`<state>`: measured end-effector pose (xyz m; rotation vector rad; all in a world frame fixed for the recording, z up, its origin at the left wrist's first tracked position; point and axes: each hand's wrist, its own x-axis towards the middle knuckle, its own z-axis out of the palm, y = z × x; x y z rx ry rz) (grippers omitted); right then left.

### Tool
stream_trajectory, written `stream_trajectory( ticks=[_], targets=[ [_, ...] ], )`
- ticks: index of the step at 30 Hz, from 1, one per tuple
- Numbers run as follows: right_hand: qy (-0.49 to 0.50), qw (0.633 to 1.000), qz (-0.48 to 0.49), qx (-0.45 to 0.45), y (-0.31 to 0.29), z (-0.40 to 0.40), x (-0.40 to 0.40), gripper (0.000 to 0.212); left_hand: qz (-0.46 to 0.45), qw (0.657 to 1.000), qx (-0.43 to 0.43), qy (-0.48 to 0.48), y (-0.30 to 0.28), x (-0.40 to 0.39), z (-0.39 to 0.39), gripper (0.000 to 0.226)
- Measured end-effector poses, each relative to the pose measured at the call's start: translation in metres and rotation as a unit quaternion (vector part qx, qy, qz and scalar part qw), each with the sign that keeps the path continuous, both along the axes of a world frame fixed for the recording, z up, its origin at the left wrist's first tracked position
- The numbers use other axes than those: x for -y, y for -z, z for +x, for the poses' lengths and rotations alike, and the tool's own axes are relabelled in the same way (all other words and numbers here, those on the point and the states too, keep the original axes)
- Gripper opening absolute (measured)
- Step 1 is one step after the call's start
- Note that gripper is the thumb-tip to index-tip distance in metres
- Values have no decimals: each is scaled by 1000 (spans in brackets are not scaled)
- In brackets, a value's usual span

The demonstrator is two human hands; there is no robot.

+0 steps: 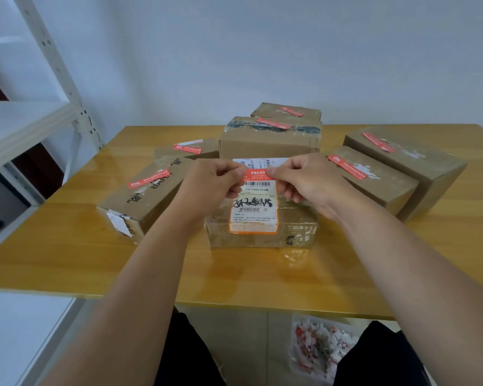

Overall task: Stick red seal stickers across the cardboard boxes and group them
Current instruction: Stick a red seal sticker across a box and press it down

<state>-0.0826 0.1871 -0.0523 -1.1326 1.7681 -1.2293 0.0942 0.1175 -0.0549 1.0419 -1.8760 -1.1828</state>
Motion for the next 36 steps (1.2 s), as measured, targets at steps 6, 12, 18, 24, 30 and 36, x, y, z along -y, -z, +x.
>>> stream_trajectory(
  ticks=[6,12,18,24,30,36],
  targets=[
    [-15,998,3,58,4,-3,-2,17,37,999,0,7,3,3,0,15],
    [11,1000,20,-11,4,-3,-4,21,67,996,-19,-57,11,4,-3,8],
    [-58,992,-20,112,-9,-5,-4,15,61,994,-69,-61,3,12,2,7],
    [-47,998,10,48,-8,-5,-7,19,60,996,-43,-43,3,10,3,8],
    [6,992,34,-123,-4,4,-7,27,19,997,-10,-79,8,3,-2,6],
    [12,980,80,-181,-2,2,-4,26,33,994,65,-81,12,-3,-7,10]
  ],
)
